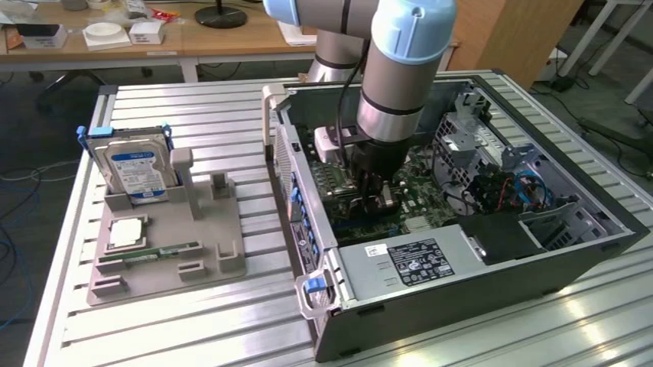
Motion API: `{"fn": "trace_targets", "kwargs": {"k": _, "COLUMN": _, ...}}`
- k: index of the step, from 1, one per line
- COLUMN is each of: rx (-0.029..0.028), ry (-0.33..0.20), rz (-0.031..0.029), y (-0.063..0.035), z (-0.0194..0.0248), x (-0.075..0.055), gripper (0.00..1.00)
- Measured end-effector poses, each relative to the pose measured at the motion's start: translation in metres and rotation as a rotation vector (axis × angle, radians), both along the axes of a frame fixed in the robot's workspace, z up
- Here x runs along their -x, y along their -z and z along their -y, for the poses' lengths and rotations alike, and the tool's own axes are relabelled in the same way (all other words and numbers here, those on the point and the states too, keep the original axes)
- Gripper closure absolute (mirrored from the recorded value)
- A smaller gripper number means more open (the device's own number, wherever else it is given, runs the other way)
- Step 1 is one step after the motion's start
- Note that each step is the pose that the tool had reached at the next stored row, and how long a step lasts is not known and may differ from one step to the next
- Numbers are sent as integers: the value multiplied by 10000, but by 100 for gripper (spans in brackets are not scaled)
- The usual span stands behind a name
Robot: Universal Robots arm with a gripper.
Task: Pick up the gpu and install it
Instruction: 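Insert the gpu into the slot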
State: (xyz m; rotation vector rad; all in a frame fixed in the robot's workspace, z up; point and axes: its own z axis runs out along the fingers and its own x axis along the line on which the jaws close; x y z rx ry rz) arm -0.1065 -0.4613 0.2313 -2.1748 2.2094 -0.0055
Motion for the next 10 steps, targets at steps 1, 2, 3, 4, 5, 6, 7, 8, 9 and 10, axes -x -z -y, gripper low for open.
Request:
{"fn": "trace_targets", "kwargs": {"k": 1, "rx": 0, "ry": 0, "rz": 0, "y": 2, "z": 0, "x": 0, "gripper": 73}}
{"fn": "trace_targets", "kwargs": {"k": 2, "rx": -1, "ry": 0, "rz": 1, "y": 4, "z": 0, "x": 0, "gripper": 73}}
{"fn": "trace_targets", "kwargs": {"k": 3, "rx": -3, "ry": 0, "rz": 1, "y": 5, "z": -1, "x": 0, "gripper": 73}}
{"fn": "trace_targets", "kwargs": {"k": 4, "rx": -3, "ry": 0, "rz": 2, "y": 5, "z": -1, "x": 0, "gripper": 73}}
{"fn": "trace_targets", "kwargs": {"k": 5, "rx": -5, "ry": -1, "rz": -2, "y": 5, "z": -1, "x": 0, "gripper": 73}}
{"fn": "trace_targets", "kwargs": {"k": 6, "rx": -6, "ry": -1, "rz": -4, "y": 5, "z": -1, "x": 0, "gripper": 73}}
{"fn": "trace_targets", "kwargs": {"k": 7, "rx": -6, "ry": -1, "rz": -4, "y": 5, "z": -1, "x": 0, "gripper": 73}}
{"fn": "trace_targets", "kwargs": {"k": 8, "rx": -6, "ry": -1, "rz": -4, "y": 5, "z": -1, "x": 0, "gripper": 73}}
{"fn": "trace_targets", "kwargs": {"k": 9, "rx": -6, "ry": -1, "rz": -4, "y": 5, "z": -1, "x": 0, "gripper": 73}}
{"fn": "trace_targets", "kwargs": {"k": 10, "rx": -7, "ry": -1, "rz": -4, "y": 5, "z": -1, "x": 0, "gripper": 73}}
